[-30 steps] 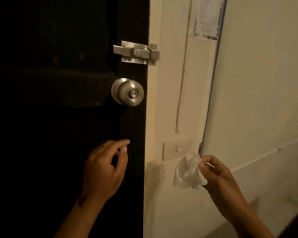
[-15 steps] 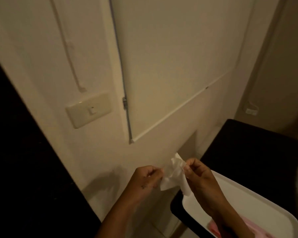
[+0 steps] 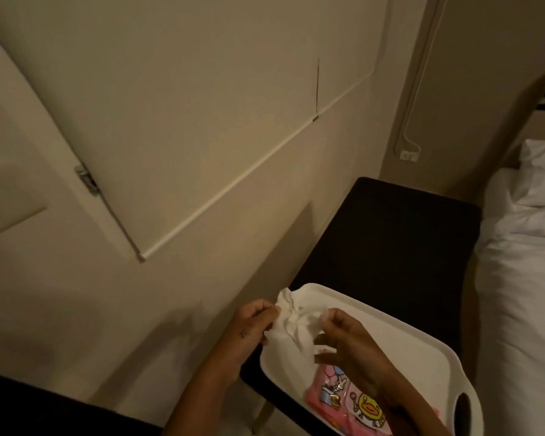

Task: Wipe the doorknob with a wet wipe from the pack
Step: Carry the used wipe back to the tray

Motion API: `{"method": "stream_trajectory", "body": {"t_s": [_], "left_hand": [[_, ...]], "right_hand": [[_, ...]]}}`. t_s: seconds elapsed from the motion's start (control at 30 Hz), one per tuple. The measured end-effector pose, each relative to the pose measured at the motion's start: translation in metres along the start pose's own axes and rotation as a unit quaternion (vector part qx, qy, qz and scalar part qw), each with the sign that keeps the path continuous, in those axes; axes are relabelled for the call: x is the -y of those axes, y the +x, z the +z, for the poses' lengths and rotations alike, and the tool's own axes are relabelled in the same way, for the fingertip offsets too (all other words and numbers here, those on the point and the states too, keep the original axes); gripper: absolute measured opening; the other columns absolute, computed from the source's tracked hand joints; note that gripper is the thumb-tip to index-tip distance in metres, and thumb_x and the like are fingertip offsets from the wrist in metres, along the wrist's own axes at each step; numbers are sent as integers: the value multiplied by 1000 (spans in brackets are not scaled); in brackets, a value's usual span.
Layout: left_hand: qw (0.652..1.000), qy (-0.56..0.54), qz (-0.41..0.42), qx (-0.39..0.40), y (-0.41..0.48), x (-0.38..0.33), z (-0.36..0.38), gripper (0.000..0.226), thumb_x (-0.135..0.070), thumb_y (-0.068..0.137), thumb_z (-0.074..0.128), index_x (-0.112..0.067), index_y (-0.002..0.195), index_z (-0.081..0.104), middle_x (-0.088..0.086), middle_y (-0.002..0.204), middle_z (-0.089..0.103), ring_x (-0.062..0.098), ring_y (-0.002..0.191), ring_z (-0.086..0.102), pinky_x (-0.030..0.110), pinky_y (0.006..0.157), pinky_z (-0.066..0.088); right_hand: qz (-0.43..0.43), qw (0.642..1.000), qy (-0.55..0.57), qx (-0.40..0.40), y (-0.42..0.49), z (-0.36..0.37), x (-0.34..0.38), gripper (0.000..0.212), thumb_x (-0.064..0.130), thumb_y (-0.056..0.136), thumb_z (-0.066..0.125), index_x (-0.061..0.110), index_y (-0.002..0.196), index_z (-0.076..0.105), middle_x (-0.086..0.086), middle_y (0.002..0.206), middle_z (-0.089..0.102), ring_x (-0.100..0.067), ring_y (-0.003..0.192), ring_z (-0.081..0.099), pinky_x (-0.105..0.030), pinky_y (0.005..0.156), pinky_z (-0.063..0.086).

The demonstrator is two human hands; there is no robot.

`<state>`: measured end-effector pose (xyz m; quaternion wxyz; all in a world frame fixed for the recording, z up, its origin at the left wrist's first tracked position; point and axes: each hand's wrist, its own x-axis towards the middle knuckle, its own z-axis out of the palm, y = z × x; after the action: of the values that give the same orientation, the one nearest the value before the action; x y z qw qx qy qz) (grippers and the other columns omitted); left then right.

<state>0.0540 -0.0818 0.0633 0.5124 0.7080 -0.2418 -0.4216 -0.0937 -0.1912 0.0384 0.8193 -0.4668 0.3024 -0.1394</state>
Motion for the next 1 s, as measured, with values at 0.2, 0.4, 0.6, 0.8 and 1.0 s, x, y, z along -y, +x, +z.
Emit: {"method": "stream_trajectory", "body": {"t_s": [0.2,0.4,0.6,0.8,1.0], "left_hand": [[993,-97,-48,-34,25,19,21,12,-6,87,57,-10,75,56,7,71,56,14,61,53,22,55,49],[990,-21,-80,-112,60,43,25,24,8,82,56,-16,77,53,8,85,60,16,69,56,26,57,43],[979,176,-88,-51,88,71,35,28,4,85,54,-12,108,55,14,114,57,22,94,56,28,73,46],[937,336,-75,65,102,88,34,36,-3,89,52,-9,124,50,12,135,47,25,119,50,16,83,38],[922,349,-92,138,114,88,18,41,-11,92,51,-11,132,44,17,131,49,31,94,62,34,75,54]], "right_hand": [[39,997,-50,-33,27,-40,-7,13,10,86,57,9,74,54,-9,77,64,-19,70,63,-34,64,51],[101,978,-112,-145,56,-71,-27,21,22,89,55,6,75,53,-15,88,65,-30,79,62,-34,63,50],[120,941,-238,-207,89,-71,-47,12,4,86,55,10,77,60,-16,93,63,-26,82,60,-33,65,53],[116,899,-308,-289,97,-62,-65,28,9,83,61,7,111,56,-16,122,54,-32,103,56,-42,85,52],[121,887,-326,-304,94,-62,-66,29,6,82,62,3,110,55,-18,121,53,-33,91,62,-37,70,57]]}}
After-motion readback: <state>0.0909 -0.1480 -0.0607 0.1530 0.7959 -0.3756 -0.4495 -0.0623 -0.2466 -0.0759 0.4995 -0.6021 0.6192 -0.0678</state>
